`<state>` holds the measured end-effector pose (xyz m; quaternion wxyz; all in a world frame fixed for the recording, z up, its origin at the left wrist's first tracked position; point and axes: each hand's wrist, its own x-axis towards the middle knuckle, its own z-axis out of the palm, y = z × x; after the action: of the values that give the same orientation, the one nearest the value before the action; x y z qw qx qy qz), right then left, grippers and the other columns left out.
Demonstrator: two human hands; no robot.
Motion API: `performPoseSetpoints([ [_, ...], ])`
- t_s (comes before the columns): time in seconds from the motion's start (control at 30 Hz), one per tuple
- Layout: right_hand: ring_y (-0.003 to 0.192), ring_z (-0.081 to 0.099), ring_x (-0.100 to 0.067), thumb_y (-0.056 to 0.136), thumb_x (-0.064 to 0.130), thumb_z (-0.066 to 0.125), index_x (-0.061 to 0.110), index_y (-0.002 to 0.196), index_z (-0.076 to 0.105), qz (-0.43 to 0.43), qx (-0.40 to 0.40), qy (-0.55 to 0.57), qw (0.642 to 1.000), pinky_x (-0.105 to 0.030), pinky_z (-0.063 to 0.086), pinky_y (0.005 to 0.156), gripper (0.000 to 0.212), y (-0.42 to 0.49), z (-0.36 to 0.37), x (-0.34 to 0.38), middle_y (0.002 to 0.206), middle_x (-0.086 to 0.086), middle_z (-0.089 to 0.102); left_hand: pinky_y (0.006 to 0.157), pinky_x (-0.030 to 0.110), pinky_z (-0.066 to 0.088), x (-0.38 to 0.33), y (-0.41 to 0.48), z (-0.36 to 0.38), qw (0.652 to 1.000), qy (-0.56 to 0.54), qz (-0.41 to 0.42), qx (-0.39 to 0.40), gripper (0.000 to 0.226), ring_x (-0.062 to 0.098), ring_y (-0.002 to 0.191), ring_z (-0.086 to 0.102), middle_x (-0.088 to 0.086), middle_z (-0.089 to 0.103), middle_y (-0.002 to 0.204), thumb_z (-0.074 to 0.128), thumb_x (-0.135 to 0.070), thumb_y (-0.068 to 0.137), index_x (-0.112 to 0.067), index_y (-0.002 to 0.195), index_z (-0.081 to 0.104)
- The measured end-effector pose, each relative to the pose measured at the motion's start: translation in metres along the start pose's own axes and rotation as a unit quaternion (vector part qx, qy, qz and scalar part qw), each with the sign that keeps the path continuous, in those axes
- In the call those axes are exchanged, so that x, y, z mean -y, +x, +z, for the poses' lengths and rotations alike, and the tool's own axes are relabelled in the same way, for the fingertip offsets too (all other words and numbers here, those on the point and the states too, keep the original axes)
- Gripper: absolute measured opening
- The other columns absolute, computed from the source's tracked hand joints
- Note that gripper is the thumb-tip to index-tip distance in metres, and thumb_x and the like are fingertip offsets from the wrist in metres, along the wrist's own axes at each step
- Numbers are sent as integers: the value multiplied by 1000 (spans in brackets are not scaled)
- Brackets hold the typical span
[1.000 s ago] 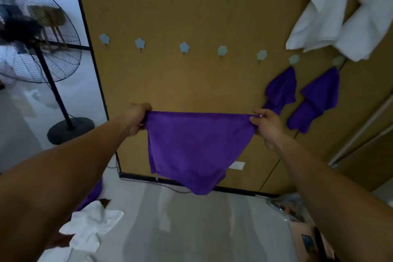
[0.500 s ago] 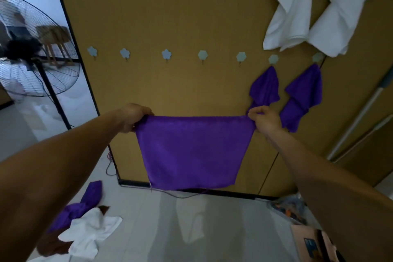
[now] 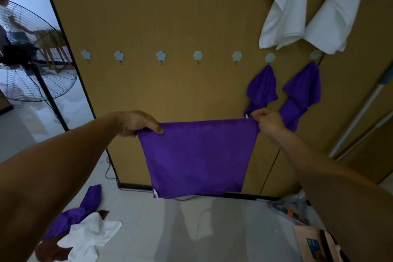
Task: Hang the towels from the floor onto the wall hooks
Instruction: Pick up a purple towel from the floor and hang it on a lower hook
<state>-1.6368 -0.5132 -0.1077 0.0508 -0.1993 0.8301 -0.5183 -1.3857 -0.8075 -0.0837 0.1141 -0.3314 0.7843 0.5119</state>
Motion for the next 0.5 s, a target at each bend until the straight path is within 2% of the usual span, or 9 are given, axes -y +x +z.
performPoseSetpoints([
  [0.13, 93, 56, -18, 98, 13, 48, -2, 102, 68, -18, 18, -60, 998, -38, 48, 92, 25, 1, -1, -1, 110, -16, 67, 111, 44, 34, -7, 6, 0, 997, 64, -8, -33, 38, 24, 113, 57, 3, 70, 112, 82, -14, 69, -15, 105, 71],
  [0.2, 82, 54, -21, 98, 10, 44, -14, 97, 65, -23, 43, -93, 994, -37, 48, 77, 32, 2, -2, -2, 104, -27, 67, 108, 43, 38, -7, 8, 0, 995, 93, -5, -43, 33, 25, 113, 58, 3, 70, 110, 80, -13, 71, -16, 102, 72],
  [0.27, 75, 50, -21, 97, 8, 42, -21, 95, 60, -24, 71, -112, 991, -30, 39, 65, 34, 1, -3, -4, 102, -35, 64, 106, 45, 41, -7, 11, -1, 994, 101, 9, -50, 30, 27, 111, 59, 5, 70, 109, 78, -14, 73, -15, 102, 71],
  [0.33, 74, 48, -20, 96, 5, 42, -24, 94, 58, -29, 84, -117, 989, -25, 33, 63, 33, -1, -5, -4, 103, -38, 61, 102, 45, 45, -6, 15, -2, 992, 108, 25, -59, 25, 27, 107, 61, 6, 70, 107, 76, -16, 75, -14, 100, 72],
  [0.43, 75, 51, -20, 100, 14, 41, -20, 97, 60, -32, 90, -108, 990, -27, 33, 61, 39, -3, -5, -2, 91, -31, 65, 87, 39, 48, -5, 20, -4, 987, 129, 44, -85, 12, 25, 96, 62, 6, 70, 99, 72, -20, 79, -17, 91, 72],
  [0.5, 76, 54, -19, 101, 32, 45, -10, 87, 62, -24, 99, -101, 990, -30, 39, 68, 47, -5, -7, 0, 79, -14, 62, 86, 40, 50, -4, 23, -6, 982, 150, 54, -102, 10, 26, 92, 63, 7, 69, 96, 71, -21, 81, -14, 88, 72],
])
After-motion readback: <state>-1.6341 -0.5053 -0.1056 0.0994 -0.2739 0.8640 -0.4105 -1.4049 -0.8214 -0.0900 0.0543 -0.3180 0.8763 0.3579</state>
